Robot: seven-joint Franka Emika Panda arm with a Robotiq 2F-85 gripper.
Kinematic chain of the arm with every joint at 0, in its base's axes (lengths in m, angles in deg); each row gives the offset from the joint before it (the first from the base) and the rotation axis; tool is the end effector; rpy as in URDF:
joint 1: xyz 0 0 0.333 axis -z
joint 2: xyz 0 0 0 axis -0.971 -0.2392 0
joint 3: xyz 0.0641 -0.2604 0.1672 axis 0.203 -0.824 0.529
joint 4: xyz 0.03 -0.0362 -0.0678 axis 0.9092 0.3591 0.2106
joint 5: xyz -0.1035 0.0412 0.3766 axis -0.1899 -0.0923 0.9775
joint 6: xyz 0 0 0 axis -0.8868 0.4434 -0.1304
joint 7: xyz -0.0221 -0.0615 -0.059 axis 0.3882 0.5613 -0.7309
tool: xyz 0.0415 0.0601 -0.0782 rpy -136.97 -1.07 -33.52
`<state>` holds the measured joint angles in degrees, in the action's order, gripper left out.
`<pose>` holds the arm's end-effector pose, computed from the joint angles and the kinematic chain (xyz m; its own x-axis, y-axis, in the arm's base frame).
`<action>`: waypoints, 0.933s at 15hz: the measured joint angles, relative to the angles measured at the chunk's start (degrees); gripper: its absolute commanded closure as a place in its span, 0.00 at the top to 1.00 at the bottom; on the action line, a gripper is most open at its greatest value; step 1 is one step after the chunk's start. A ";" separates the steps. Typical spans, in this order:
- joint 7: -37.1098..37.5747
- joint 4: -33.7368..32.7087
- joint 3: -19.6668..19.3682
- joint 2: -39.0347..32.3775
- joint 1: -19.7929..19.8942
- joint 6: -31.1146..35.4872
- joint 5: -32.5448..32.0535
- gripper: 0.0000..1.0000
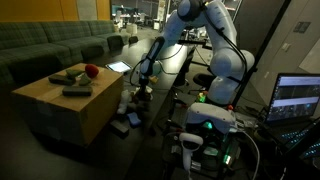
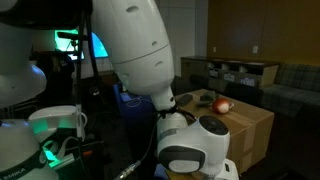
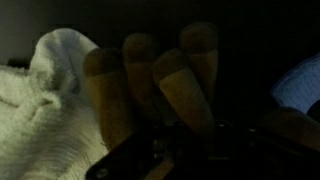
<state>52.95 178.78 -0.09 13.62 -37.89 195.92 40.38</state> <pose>0.4969 -0.1995 0.0467 0.9925 0.1160 0.0374 0.1201 -0.9828 -0.1403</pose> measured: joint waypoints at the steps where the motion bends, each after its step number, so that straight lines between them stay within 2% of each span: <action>1: 0.00 0.69 0.18 1.70 -0.04 -0.79 0.51 0.11; 7: 0.32 4.74 -0.54 12.88 -2.85 -3.86 4.39 0.11; 10: 1.90 6.42 -3.62 18.87 -7.04 -4.32 4.60 0.11; 14: 4.26 7.35 -9.87 26.70 -14.68 -5.90 4.11 0.11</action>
<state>57.20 186.13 -9.96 40.32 -52.58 190.03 44.49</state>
